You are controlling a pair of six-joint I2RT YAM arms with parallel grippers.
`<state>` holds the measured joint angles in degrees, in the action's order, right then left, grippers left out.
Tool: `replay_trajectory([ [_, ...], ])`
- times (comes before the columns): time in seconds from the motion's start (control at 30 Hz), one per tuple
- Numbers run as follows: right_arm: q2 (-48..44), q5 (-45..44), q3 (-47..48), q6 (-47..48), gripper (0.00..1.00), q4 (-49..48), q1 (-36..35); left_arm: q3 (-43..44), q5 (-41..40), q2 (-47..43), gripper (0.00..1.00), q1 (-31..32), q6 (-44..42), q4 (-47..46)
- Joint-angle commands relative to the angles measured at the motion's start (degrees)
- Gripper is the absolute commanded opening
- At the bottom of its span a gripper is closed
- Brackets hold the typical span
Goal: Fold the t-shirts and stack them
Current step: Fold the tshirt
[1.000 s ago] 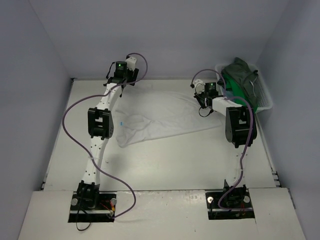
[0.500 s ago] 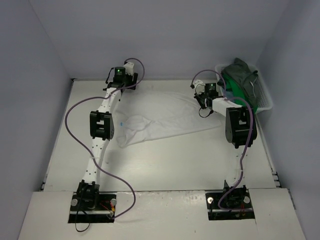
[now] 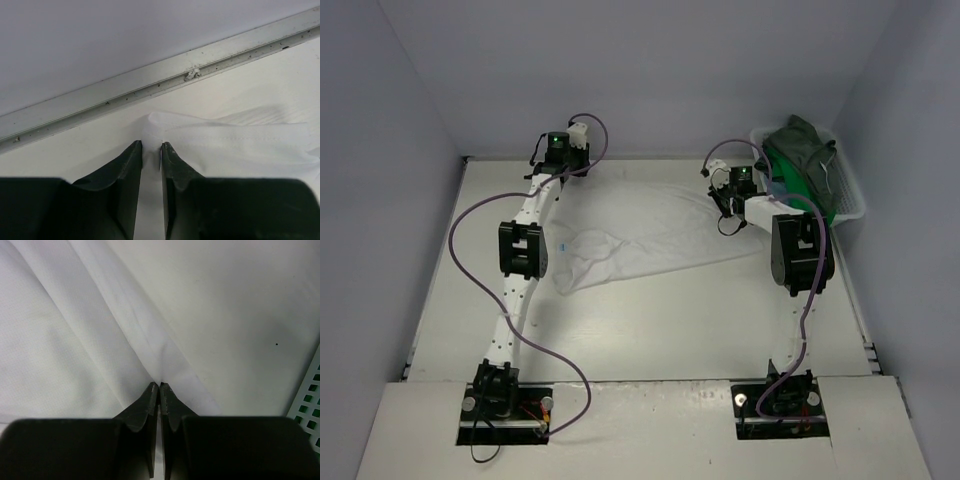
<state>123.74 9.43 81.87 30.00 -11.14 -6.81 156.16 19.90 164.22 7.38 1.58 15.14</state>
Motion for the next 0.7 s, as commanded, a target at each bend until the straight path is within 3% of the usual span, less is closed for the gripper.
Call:
replay_trajectory([
  [0.0,-1.7,1.0,-2.2,-0.7,0.01,3.7,0.0,2.3,1.0,-3.3,0.17,-0.6,0.3,-1.0],
  [0.13,-2.6,0.5,-2.7,-1.3,0.0,3.1,0.2,1.4,0.8,-4.7,0.14,-0.6,0.3,-0.6],
  [0.23,-3.2,0.1,-2.5,-1.5,0.0,2.9,0.3,0.6,0.5,-6.4,0.0,-0.6,0.3,0.0],
  [0.67,-4.2,-0.9,-3.4,-3.8,0.0,-0.2,1.6,-3.8,-1.0,-11.4,0.0,-0.7,1.0,0.3],
])
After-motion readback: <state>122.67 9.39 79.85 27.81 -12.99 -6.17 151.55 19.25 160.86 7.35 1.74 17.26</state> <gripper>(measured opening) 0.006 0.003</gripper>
